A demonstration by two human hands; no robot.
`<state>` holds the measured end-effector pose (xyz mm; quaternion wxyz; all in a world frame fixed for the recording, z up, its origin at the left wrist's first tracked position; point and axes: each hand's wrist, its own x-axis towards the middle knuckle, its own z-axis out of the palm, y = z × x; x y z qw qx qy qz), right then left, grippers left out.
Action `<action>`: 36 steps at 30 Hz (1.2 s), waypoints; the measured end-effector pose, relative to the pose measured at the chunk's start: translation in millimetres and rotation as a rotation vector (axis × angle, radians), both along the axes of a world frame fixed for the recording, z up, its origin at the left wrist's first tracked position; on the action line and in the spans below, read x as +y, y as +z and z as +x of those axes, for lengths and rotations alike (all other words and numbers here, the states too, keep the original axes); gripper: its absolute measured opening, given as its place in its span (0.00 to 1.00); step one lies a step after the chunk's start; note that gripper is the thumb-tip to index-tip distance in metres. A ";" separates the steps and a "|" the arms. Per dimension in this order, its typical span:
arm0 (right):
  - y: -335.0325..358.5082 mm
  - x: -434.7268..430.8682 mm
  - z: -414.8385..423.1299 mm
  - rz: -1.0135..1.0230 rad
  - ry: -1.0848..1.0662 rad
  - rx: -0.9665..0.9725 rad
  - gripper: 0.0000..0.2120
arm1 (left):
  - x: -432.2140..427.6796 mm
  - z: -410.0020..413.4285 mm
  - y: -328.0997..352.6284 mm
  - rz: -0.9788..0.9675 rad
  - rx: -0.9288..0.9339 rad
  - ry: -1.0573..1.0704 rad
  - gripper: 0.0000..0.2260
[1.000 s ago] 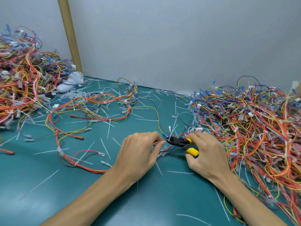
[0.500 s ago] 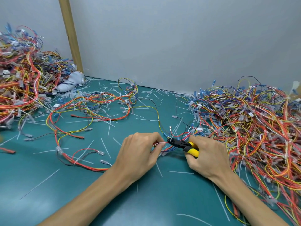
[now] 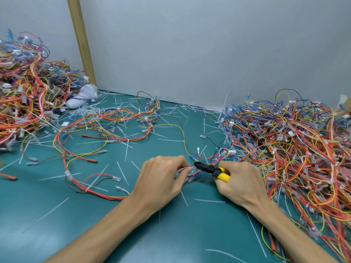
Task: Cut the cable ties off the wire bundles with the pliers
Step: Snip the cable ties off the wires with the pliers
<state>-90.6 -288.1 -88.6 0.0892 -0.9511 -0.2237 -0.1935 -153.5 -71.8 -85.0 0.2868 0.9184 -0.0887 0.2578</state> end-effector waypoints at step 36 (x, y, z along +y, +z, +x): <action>0.5 -5.2 1.0 0.566 0.175 -0.168 0.17 | 43.6 16.8 28.7 0.115 0.035 -0.114 0.21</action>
